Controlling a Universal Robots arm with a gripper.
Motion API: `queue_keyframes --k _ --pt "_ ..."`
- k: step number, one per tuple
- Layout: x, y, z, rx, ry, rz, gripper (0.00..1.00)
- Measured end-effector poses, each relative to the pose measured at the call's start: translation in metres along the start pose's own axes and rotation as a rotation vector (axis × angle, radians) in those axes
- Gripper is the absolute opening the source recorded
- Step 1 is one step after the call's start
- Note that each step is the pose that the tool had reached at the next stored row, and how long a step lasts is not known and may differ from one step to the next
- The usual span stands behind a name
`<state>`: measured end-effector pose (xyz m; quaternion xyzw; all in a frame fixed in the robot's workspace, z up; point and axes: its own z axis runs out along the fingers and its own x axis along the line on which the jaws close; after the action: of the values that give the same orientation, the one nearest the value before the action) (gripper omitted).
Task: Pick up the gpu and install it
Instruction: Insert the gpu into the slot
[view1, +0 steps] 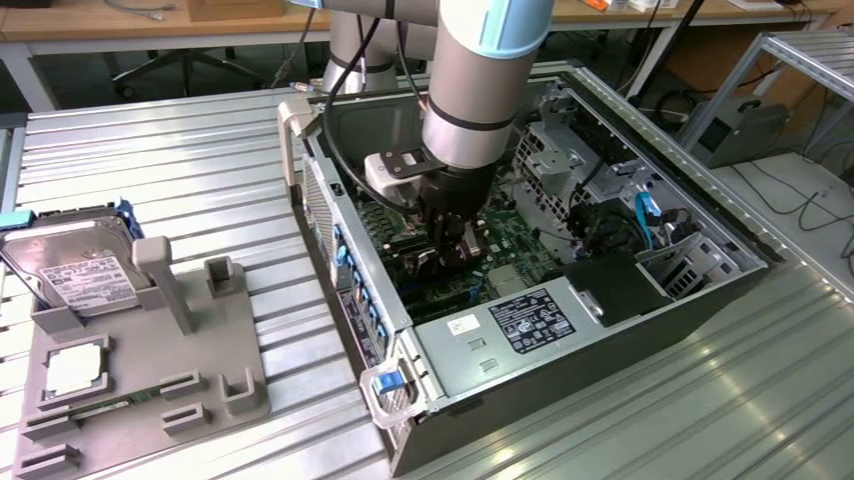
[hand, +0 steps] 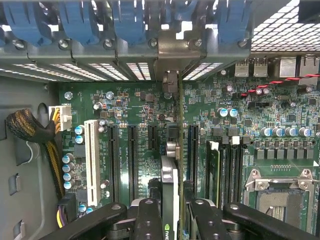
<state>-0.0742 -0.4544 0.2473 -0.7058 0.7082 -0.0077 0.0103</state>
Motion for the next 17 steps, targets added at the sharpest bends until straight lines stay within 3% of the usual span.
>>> queue_keyframes --k 3,6,7,8,9,10,11,14,17 --pt "0.000 0.0002 0.0003 -0.0004 -0.0012 0.000 0.27" --pt "0.000 0.0000 0.0000 0.0000 -0.0001 0.000 0.46" --pt "0.000 0.0000 0.0000 0.0000 -0.0001 0.000 0.46" --pt "0.000 0.0000 0.0000 0.0000 0.0000 0.000 0.58" --pt "0.000 0.0000 0.0000 0.0000 -0.0001 0.000 0.64" --pt "0.000 0.0000 0.0000 -0.0001 0.0000 0.000 0.64" --pt "0.000 0.0000 0.0000 0.0000 0.0000 0.000 0.71" --pt "0.000 0.0000 -0.0014 -0.0002 0.0003 0.000 0.71" --pt "0.000 -0.0004 -0.0099 0.0000 -0.0001 0.000 0.71"
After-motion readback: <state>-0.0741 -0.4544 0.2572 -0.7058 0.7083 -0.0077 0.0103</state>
